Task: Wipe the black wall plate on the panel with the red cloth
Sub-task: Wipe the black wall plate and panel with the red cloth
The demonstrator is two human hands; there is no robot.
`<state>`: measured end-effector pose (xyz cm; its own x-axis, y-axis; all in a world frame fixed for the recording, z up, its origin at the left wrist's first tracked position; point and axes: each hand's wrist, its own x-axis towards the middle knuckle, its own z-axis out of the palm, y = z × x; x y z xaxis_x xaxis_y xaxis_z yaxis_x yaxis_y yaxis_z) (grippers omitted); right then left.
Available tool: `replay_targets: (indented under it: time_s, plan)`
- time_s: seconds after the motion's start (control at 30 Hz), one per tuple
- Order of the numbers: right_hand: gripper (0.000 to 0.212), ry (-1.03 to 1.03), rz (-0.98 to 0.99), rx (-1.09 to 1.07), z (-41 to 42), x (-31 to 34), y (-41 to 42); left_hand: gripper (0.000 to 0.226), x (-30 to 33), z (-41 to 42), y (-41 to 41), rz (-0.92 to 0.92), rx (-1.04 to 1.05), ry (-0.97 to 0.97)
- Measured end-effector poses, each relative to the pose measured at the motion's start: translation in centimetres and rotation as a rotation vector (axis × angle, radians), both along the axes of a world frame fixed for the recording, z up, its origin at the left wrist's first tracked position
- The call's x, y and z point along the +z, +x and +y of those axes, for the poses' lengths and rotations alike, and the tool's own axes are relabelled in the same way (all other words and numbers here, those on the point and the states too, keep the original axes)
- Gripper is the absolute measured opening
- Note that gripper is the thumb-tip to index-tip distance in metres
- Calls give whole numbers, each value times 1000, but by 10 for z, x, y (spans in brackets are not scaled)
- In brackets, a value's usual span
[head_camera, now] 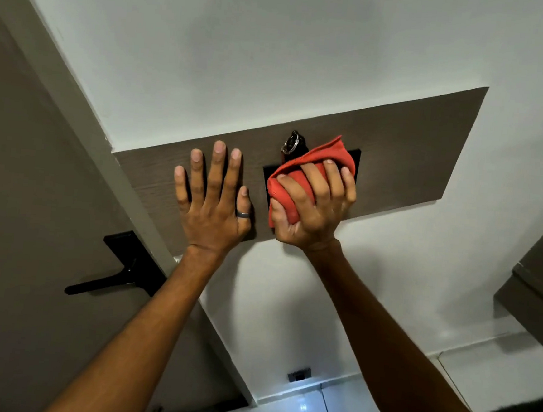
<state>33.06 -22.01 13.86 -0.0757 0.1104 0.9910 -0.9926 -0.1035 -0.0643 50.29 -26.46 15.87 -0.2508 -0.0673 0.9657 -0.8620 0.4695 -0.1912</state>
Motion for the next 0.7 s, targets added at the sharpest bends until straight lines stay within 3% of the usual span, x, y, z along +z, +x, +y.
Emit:
replay_targets:
  time_s: [0.23, 0.37, 0.53, 0.7]
  plan:
    - [38, 40, 29, 93, -3, -16, -5, 58, -3, -2, 1, 3, 2, -12]
    - [36, 18, 168, 88, 1, -43, -24, 58, -4, -2, 0, 3, 13, -18]
    - [41, 32, -216, 174, 0, -43, 0, 59, -3, -1, 0, 8, 13, -9]
    - [38, 22, 39, 80, 1, -31, 0, 60, -3, 0, 0, 8, 10, -1]
